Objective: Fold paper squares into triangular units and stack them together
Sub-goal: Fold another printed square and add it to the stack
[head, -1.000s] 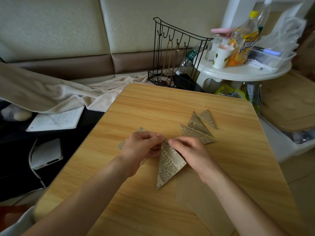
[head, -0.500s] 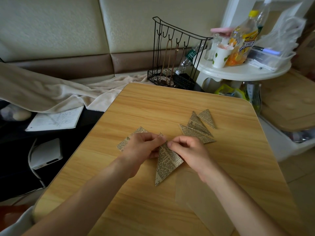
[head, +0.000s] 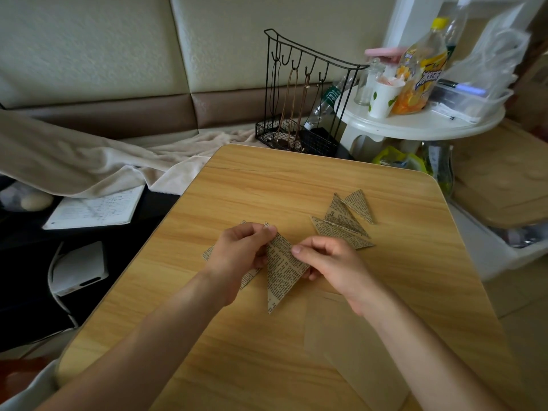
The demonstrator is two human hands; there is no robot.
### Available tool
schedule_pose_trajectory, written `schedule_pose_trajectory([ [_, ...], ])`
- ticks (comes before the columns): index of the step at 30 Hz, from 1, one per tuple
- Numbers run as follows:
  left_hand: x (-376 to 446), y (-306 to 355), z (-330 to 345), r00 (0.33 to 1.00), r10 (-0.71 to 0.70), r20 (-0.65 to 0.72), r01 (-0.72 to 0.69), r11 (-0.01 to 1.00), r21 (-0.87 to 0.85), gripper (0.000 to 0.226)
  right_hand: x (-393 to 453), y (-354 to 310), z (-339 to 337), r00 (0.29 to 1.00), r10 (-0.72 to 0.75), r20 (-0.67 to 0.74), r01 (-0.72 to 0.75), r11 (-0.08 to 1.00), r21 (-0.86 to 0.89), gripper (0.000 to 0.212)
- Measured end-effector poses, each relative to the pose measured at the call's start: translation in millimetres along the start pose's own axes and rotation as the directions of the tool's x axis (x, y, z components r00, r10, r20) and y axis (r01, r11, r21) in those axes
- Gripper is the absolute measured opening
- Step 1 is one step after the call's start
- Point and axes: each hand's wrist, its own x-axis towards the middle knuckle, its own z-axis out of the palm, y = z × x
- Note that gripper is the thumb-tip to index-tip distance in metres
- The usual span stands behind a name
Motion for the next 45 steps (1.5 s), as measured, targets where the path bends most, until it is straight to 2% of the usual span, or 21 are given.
schedule_pose_trajectory([
  [2,0,2,0,1.0,0.012,-0.026,-0.012,1.0,0.023,0.017,0,0,-1,1.0,0.01,-0.006,-0.01,1.0,0.028,0.014],
  [4,-1,-1,3,0.995,0.074,-0.074,-0.062,0.987,0.147,0.025,1,0,1,1.0,0.009,-0.013,-0.008,1.0,0.024,0.013],
  [7,-3,-7,10,0.954,0.276,-0.118,-0.197,0.873,0.446,0.028,1,1,2,1.0,-0.01,-0.02,0.01,1.0,0.004,0.01],
  [10,-4,-8,12,0.92,0.375,-0.119,-0.246,0.785,0.568,0.025,0,2,3,1.0,-0.021,-0.006,0.021,1.0,0.002,0.01],
  [12,-3,-8,11,0.93,0.342,-0.131,-0.231,0.824,0.517,0.024,0,3,4,1.0,-0.021,-0.003,0.021,1.0,-0.002,0.009],
  [15,-1,-6,7,0.974,0.173,-0.146,-0.123,0.946,0.301,0.024,1,3,5,1.0,-0.013,-0.018,0.012,1.0,-0.019,0.011],
  [18,0,-2,3,0.996,0.046,-0.072,-0.037,0.992,0.119,0.019,2,3,6,0.996,-0.018,-0.086,0.014,0.999,-0.045,0.011],
  [20,0,0,1,1.0,0.001,-0.014,0.0,0.998,0.06,0.015,3,2,7,0.983,-0.038,-0.18,0.023,0.996,-0.085,0.013],
  [23,-3,1,-1,0.998,-0.004,0.059,-0.003,0.992,0.125,0.012,2,0,2,0.962,-0.052,-0.27,0.033,0.997,-0.074,0.013],
  [29,-5,0,-1,0.994,0.026,0.105,-0.05,0.971,0.233,0.012,3,1,-4,0.97,-0.141,-0.196,0.091,0.966,-0.243,0.012],
  [35,-7,0,-2,0.991,0.06,0.117,-0.089,0.962,0.26,0.013,3,1,-2,0.972,-0.165,-0.167,0.106,0.944,-0.312,0.005],
  [40,-6,3,-5,0.989,0.055,0.136,-0.092,0.957,0.277,0.011,1,-3,-5,0.984,-0.123,-0.126,0.088,0.963,-0.253,0.005],
  [45,-6,5,-7,0.992,0.041,0.121,-0.071,0.965,0.253,0.013,1,-5,-13,0.984,-0.09,-0.153,0.066,0.986,-0.152,0.004],
])
